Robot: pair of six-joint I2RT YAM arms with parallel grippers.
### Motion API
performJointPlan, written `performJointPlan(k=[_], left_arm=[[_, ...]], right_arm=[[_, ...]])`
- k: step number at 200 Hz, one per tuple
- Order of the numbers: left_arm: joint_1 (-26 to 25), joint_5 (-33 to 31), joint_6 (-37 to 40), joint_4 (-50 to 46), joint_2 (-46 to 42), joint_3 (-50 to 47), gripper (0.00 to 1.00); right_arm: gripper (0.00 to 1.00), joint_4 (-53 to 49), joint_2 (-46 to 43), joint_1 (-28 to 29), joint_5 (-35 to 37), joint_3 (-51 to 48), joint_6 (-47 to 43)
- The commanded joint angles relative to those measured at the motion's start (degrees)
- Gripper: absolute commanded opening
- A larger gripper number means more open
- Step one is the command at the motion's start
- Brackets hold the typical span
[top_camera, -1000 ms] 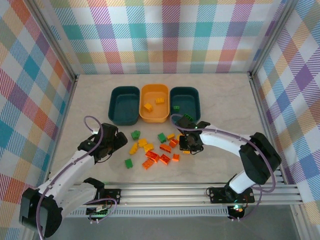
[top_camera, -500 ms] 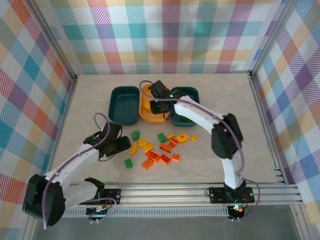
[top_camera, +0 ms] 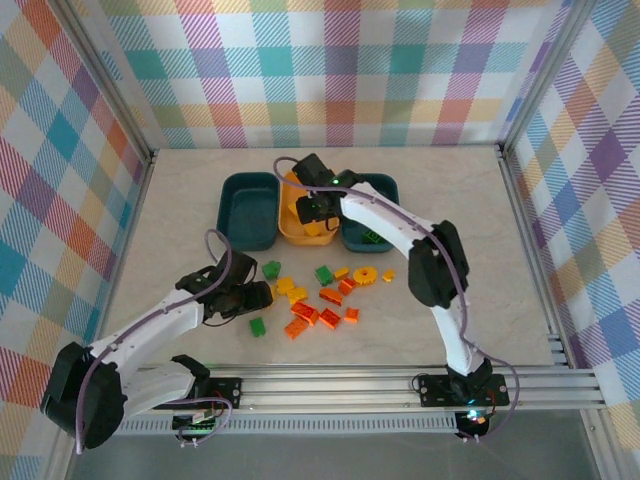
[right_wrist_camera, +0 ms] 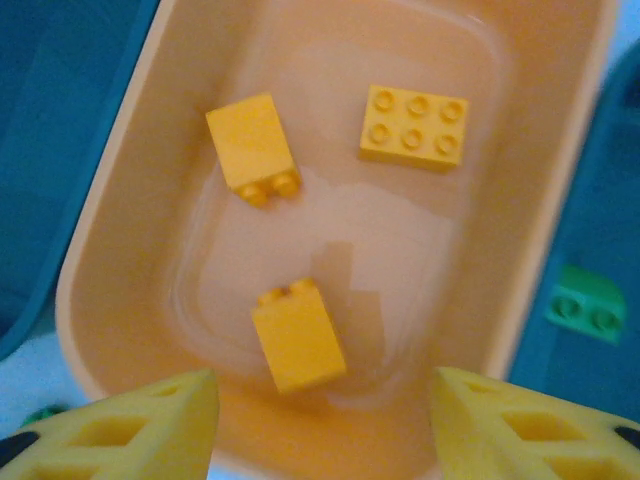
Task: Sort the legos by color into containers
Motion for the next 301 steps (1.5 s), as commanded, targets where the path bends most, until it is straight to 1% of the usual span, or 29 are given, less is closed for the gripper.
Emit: performJointPlan(k=[1,9,26,54,94,111,129,158,201,214,252,267,283,292,301], left_arm=[[-2.0,0.1,2.2,1.5,3.1,2.0,0.71],[-2.5,-0.3,3.0,2.4,4.6,2.4,0.70],[-3.0,-1.4,4.6,5.0,8.1,2.7,0.64],[-3.0,-3.4,6.3,7.2,12.3,3.6,0.61],[-3.0,-4.8,9.0,12.8,16.8,4.4,0.54],[-3.0,-4.6,10.0,14.5,18.6,4.7,0.46],[-3.0,-4.5,10.5,14.3,19.4,5.2,0.42],[-3.0,-4.9,10.7,13.4,18.8,4.5,0.37],[-3.0,-5.1,8.9,11.1,17.1,4.1,0.29],[-3.0,-5.1,8.0,9.4,15.6,4.6,0.26],[-3.3,-5.7,5.7,4.2,8.1,5.7,0.24],[-3.3,-6.0,4.4,0.8,4.9,7.4,0.22],[-3.4,-6.1,4.7,-0.3,2.2,10.2,0.22],[-3.3,-7.1,5.4,0.2,2.2,12.7,0.23],[-3.3,-8.1,6.7,1.3,4.0,16.0,0.24]], right_arm=[[0.58,2.7,-9.2,-0.1,0.2,-7.5,1.0],[0.59,3.6,-12.3,-0.1,0.2,-11.9,1.7],[0.59,4.9,-17.6,-0.1,0.5,-19.7,2.8],[0.59,4.9,-24.1,-0.1,1.1,-28.9,4.1],[0.59,4.4,-29.2,-0.9,1.6,-37.3,6.0],[0.59,4.5,-30.4,-1.9,0.9,-40.4,7.1],[0.59,5.4,-31.8,-3.4,-0.1,-43.8,7.8],[0.60,6.6,-33.4,-6.6,-0.8,-48.2,9.0],[0.59,10.5,-34.9,-12.2,-5.0,-54.8,11.5],[0.60,11.2,-35.3,-13.2,-5.3,-55.7,11.7],[0.60,12.6,-35.6,-15.3,-5.8,-57.6,12.1],[0.59,12.9,-35.4,-16.2,-6.2,-58.3,13.2],[0.59,13.6,-34.9,-17.0,-7.1,-58.8,15.2],[0.60,14.2,-34.3,-17.0,-7.1,-58.6,16.6],[0.61,14.7,-33.7,-17.0,-7.1,-58.3,18.0]])
